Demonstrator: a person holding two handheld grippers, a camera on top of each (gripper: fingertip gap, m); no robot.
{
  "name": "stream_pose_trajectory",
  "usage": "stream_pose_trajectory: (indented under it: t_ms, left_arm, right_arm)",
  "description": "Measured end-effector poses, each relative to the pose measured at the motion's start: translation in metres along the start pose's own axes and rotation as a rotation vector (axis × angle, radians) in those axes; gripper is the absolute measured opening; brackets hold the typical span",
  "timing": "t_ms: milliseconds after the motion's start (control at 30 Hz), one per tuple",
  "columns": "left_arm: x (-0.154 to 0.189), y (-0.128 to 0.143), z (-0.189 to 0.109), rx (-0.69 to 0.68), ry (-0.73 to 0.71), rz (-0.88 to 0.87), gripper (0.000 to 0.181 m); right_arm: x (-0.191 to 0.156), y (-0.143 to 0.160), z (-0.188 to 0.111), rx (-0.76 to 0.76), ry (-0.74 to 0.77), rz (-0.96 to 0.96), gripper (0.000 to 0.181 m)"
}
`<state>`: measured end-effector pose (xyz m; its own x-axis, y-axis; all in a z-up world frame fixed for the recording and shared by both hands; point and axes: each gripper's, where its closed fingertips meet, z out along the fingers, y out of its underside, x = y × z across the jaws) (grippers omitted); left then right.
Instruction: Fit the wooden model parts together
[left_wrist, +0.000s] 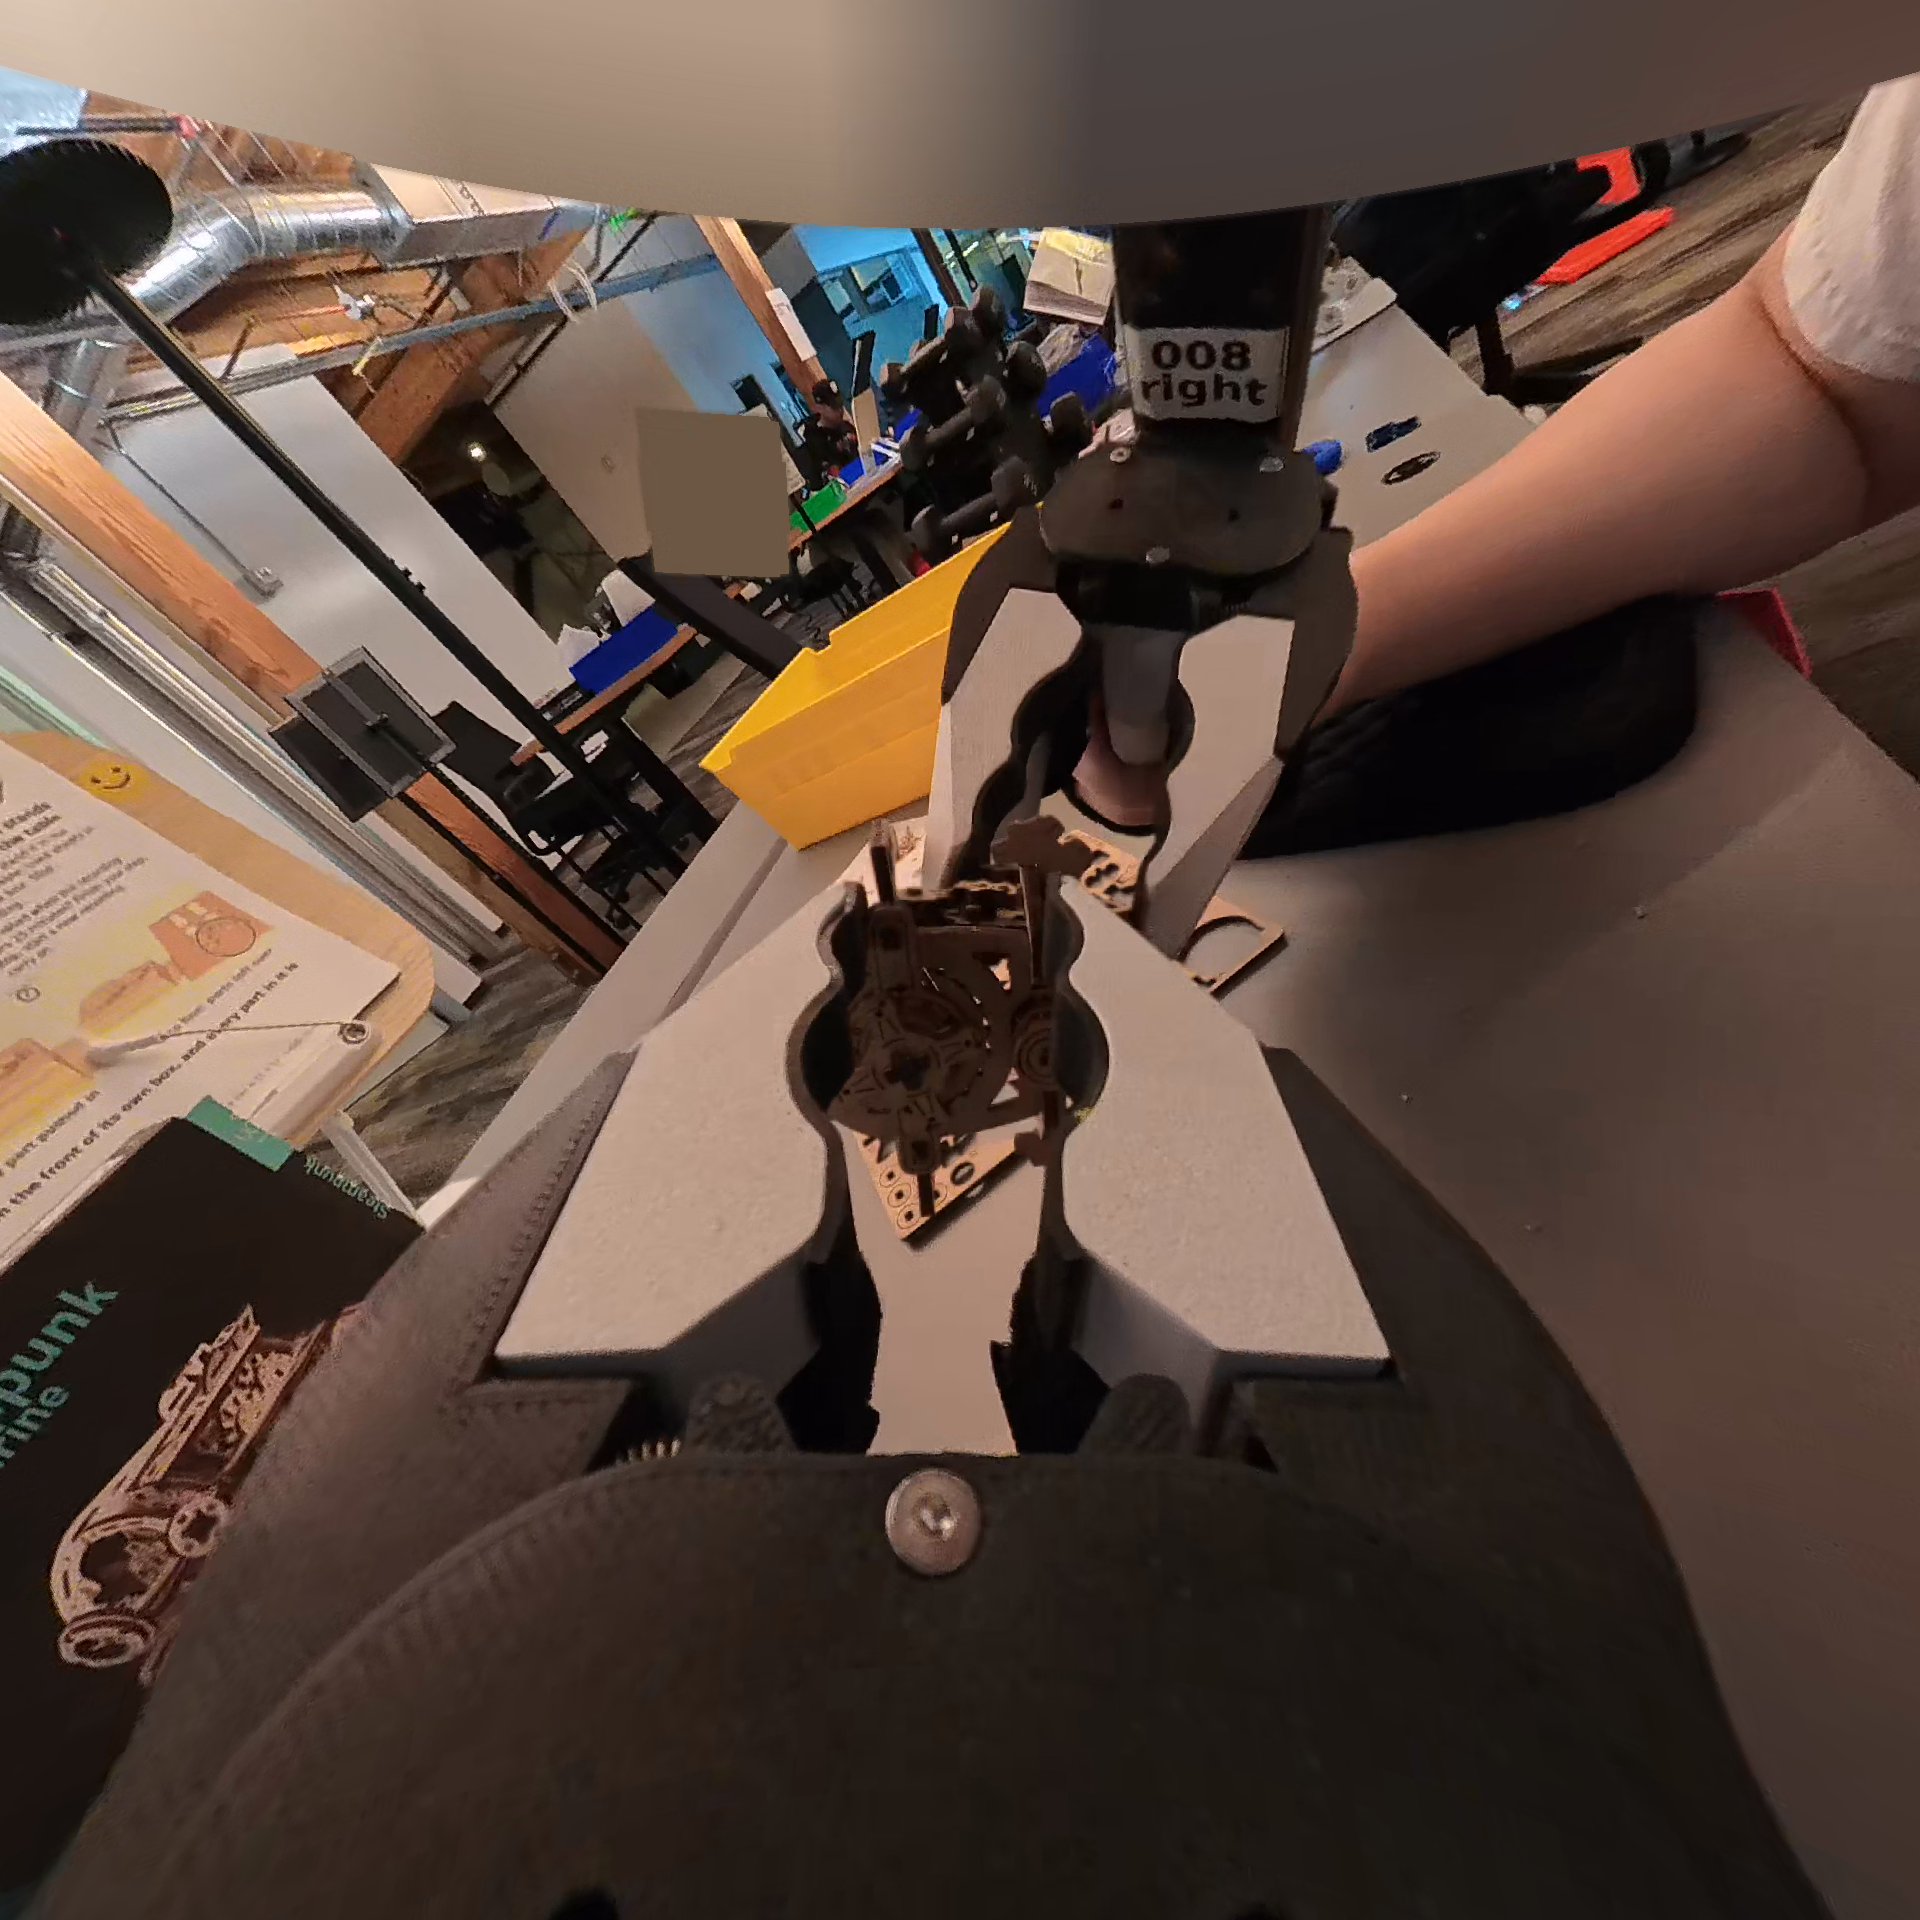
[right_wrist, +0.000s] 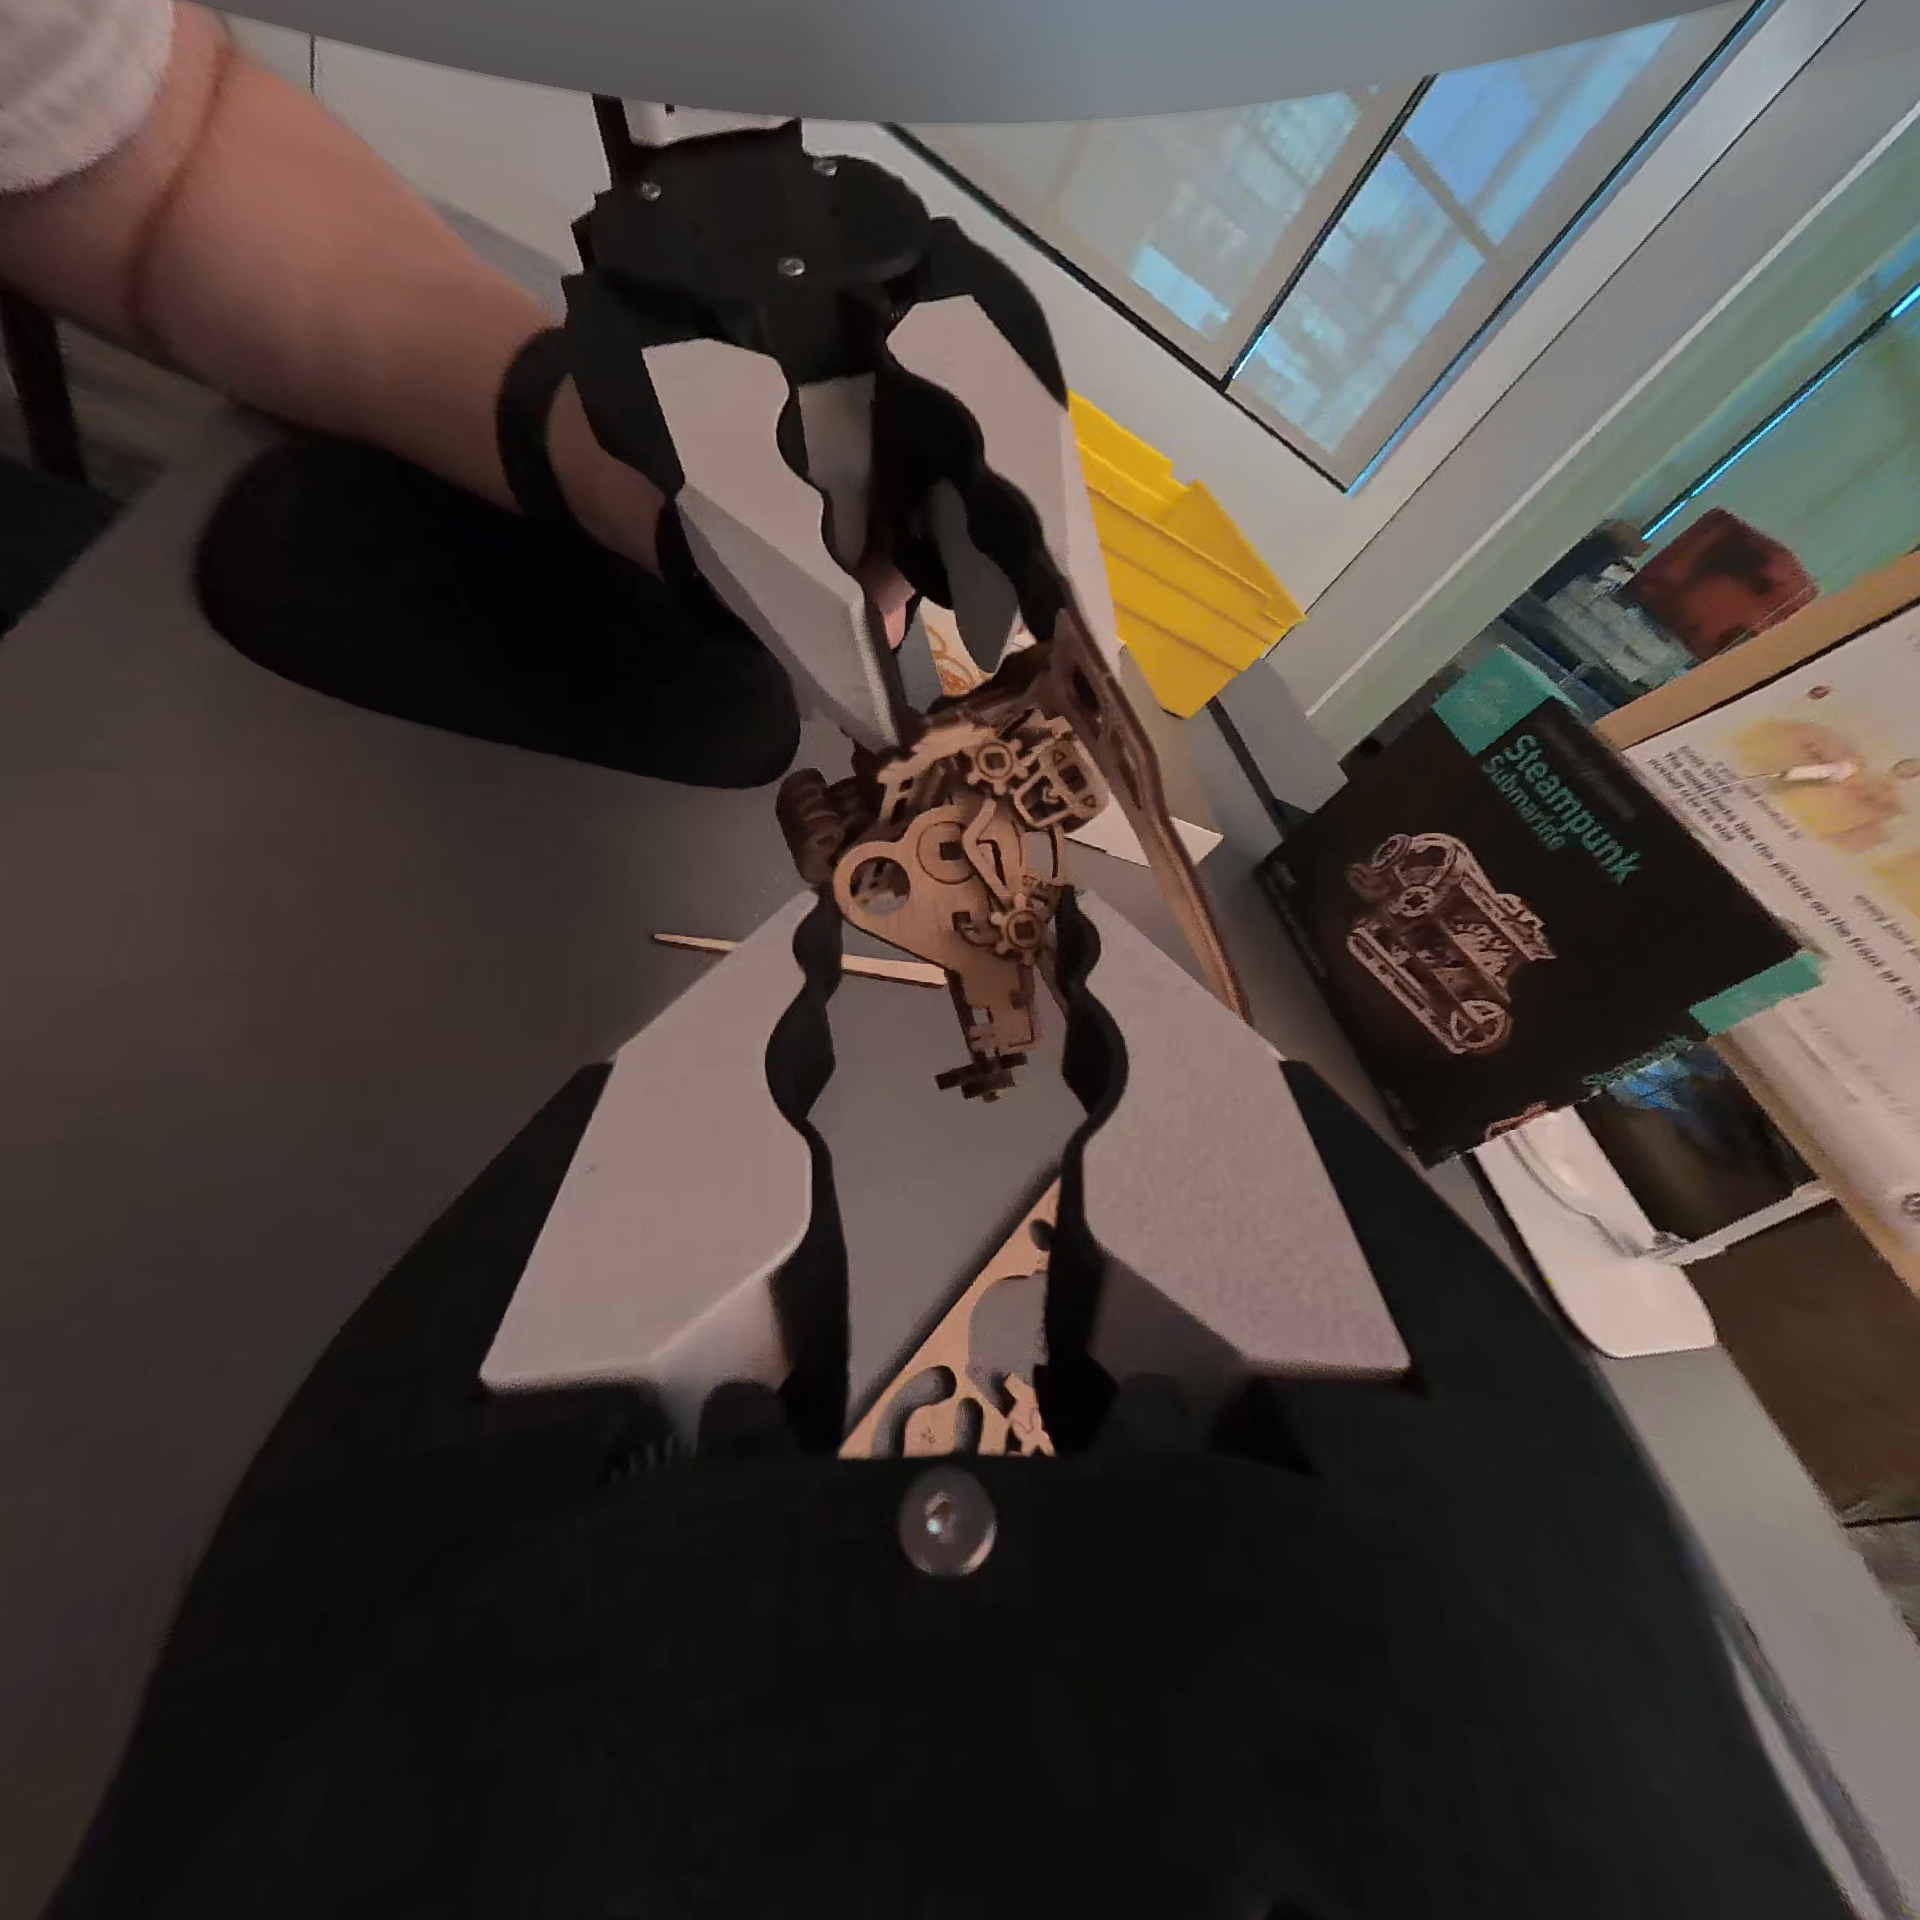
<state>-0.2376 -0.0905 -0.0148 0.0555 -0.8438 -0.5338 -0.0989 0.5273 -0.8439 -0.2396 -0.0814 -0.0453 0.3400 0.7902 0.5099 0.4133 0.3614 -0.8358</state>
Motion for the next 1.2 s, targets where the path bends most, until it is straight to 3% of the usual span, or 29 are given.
stream_pose_trajectory:
  t_ms: [33,233,367,533,800,833,900,967,1100,1200]
  left_arm:
    - [0.001,-0.001,0.0,0.0,0.004,0.006,0.032]
    - [0.009,0.003,-0.001,-0.023,0.049,0.085,0.031]
    - [0.016,0.004,-0.001,-0.034,0.084,0.131,0.031]
    - [0.02,-0.003,-0.004,0.016,0.164,0.045,0.031]
    - [0.014,-0.011,-0.006,0.051,0.094,0.102,0.032]
    - [0.009,-0.014,-0.008,0.064,0.063,0.113,0.031]
    - [0.01,-0.019,-0.009,0.078,0.078,0.106,0.03]
    - [0.005,-0.02,-0.01,0.077,0.039,0.129,0.03]
    - [0.008,-0.013,-0.009,0.058,0.069,0.116,0.03]
    - [0.006,-0.01,-0.01,0.062,0.066,0.111,0.03]
  right_arm:
    - [-0.001,0.0,0.0,-0.008,-0.001,-0.015,0.04]
    - [-0.008,0.003,-0.001,-0.059,-0.059,-0.01,0.039]
    - [-0.012,0.005,-0.003,-0.081,-0.062,-0.111,0.038]
    - [-0.016,-0.005,-0.007,-0.036,-0.047,-0.196,0.038]
    - [-0.013,-0.011,-0.008,-0.012,-0.02,-0.172,0.035]
    - [-0.015,-0.008,-0.007,-0.026,-0.029,-0.175,0.02]
    - [-0.021,-0.008,-0.002,-0.041,-0.041,-0.163,0.02]
    - [-0.008,-0.008,0.0,-0.077,0.061,-0.237,0.021]
    - [-0.01,0.004,0.004,-0.136,-0.004,-0.098,0.026]
    - [-0.018,0.006,0.005,-0.096,-0.124,0.099,0.043]
